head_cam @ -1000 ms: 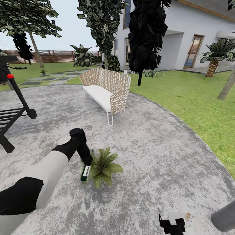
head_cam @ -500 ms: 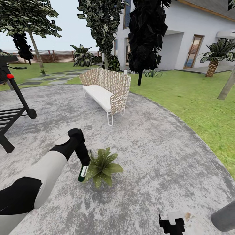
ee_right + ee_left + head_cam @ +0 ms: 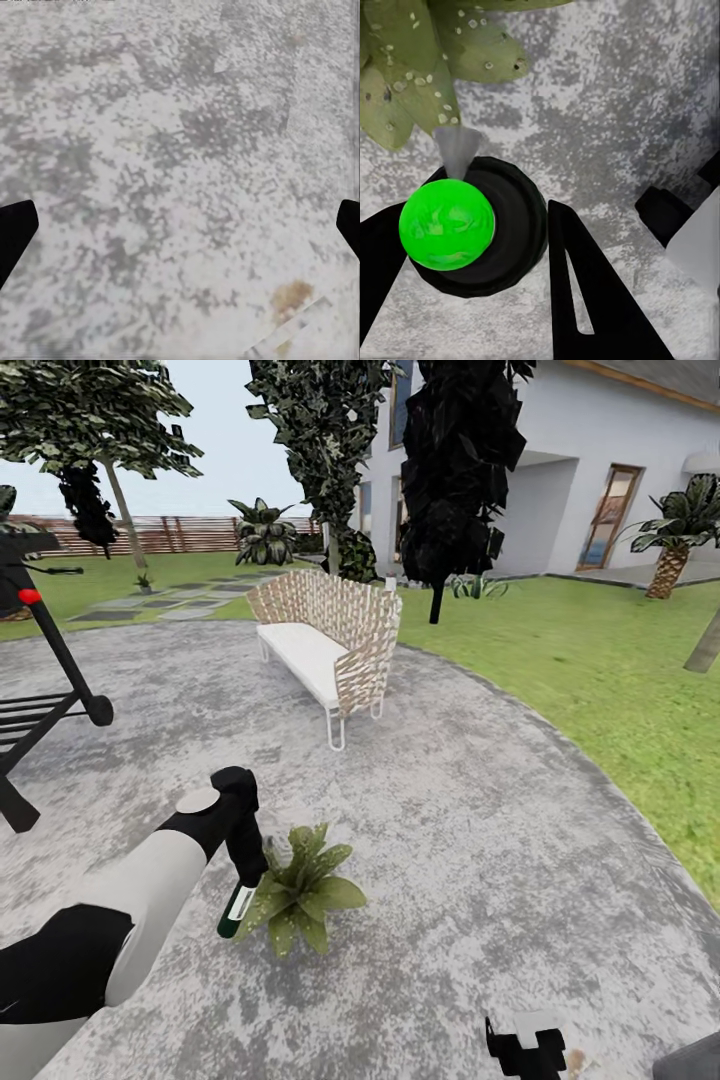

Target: Pick up the pesticide atomizer in the garden and spray insectifuge to fully cover both potted plants in the garden.

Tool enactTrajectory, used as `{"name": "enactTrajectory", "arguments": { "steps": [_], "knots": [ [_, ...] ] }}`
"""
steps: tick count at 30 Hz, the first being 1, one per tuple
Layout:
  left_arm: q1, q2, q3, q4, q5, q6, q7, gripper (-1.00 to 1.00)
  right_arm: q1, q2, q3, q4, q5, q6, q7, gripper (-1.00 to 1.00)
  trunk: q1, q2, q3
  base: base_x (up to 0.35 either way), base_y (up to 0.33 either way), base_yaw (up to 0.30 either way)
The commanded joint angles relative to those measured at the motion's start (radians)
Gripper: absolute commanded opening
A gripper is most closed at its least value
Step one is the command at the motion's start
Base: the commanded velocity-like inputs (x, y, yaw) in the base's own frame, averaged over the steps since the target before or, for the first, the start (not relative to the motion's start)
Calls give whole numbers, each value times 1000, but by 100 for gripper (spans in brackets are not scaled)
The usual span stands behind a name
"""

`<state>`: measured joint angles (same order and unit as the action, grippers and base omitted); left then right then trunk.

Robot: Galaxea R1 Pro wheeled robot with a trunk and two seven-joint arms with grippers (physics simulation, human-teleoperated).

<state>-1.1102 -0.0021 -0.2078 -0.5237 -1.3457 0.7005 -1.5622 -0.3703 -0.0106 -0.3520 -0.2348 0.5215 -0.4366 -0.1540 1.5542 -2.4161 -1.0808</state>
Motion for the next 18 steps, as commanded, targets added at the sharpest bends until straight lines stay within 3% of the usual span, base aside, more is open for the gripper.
{"name": "enactTrajectory", "arguments": {
  "steps": [1,9,18],
  "knots": [
    [0,0,-2,-1,-7,11,-9,-100,-1,0,-5,2,11,-4,-4,100,0,0,-1,-10,-20,1],
    [1,5,-1,0,-7,16,-9,-100,-1,1,-5,2,11,-4,-4,100,0,0,-1,-1,-3,21],
    [20,8,2,1,-7,16,-9,-100,-1,1,-5,2,11,-4,-4,100,0,0,-1,39,-22,247]
  ]
}}
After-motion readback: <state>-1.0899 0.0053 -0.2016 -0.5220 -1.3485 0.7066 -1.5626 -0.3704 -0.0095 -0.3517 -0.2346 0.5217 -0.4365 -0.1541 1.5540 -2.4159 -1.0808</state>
